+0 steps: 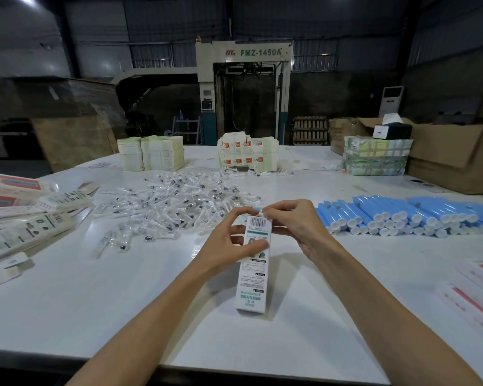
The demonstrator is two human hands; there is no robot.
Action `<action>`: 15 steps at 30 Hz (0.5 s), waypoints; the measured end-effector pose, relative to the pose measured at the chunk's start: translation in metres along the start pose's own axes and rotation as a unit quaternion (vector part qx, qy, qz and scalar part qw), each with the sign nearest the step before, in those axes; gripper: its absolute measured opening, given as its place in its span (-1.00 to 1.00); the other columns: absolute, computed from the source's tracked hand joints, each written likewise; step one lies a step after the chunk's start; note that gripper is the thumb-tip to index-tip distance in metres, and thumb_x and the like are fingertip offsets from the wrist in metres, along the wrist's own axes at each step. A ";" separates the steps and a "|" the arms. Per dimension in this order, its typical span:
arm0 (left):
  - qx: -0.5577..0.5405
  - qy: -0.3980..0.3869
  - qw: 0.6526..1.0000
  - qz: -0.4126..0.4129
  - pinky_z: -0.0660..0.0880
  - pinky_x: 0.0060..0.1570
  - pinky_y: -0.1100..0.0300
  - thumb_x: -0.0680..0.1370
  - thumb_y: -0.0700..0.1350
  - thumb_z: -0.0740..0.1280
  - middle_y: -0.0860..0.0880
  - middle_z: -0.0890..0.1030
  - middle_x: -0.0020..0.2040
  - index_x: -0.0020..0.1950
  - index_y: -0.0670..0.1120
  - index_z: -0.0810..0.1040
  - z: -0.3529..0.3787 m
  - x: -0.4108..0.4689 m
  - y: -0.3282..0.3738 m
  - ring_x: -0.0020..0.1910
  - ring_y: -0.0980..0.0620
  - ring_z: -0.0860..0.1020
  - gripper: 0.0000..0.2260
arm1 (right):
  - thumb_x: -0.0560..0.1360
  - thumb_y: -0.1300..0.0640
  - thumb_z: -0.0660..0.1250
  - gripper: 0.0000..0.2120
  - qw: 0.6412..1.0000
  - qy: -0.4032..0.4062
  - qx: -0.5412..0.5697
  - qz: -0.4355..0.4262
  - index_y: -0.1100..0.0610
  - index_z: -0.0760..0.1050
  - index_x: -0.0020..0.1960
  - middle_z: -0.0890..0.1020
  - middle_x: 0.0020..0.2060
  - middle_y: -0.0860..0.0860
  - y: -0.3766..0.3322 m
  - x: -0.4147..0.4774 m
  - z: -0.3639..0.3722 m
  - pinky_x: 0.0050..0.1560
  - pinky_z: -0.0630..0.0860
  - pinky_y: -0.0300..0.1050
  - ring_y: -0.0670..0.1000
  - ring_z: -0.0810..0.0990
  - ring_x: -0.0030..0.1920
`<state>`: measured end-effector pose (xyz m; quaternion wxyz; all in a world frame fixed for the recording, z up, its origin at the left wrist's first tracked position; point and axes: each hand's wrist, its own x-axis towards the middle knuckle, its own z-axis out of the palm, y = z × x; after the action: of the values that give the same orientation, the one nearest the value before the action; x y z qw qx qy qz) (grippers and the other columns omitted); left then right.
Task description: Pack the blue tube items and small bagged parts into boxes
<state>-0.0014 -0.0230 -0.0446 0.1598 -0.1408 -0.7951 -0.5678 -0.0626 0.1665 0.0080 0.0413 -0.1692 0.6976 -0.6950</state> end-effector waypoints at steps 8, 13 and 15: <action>0.053 0.005 0.999 -0.002 0.68 0.07 -0.16 0.47 0.15 0.61 0.05 0.80 0.01 0.37 0.20 0.45 -0.005 0.000 -0.001 -0.07 -0.13 0.72 -0.45 | 0.54 0.28 0.48 -0.90 0.998 -0.061 0.015 -0.023 0.30 0.72 0.01 0.77 -0.09 0.17 0.005 0.000 -0.002 -0.01 0.68 -0.10 0.14 0.77 -0.03; 0.029 0.016 0.999 0.017 0.64 0.04 -0.03 0.50 0.13 0.60 -0.01 0.79 0.01 0.46 0.21 0.39 -0.004 0.001 -0.005 -0.06 -0.20 0.67 -0.39 | 0.54 0.32 0.47 -0.85 0.994 -0.085 0.044 -0.044 0.28 0.71 0.10 0.76 -0.01 0.19 0.009 -0.001 -0.003 0.15 0.67 -0.01 0.15 0.75 0.07; 0.017 0.028 0.999 0.021 0.65 0.03 -0.01 0.51 0.11 0.60 -0.02 0.79 0.01 0.49 0.22 0.37 -0.003 0.003 -0.006 -0.03 -0.22 0.67 -0.36 | 0.56 0.31 0.46 -0.84 0.992 -0.095 0.067 -0.051 0.27 0.70 0.13 0.75 0.04 0.19 0.009 -0.002 -0.002 0.17 0.66 -0.03 0.15 0.74 0.11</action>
<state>-0.0060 -0.0271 -0.0474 0.1964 -0.1384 -0.7965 -0.5548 -0.0630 0.1689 -0.0013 0.0833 -0.2664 0.6327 -0.7223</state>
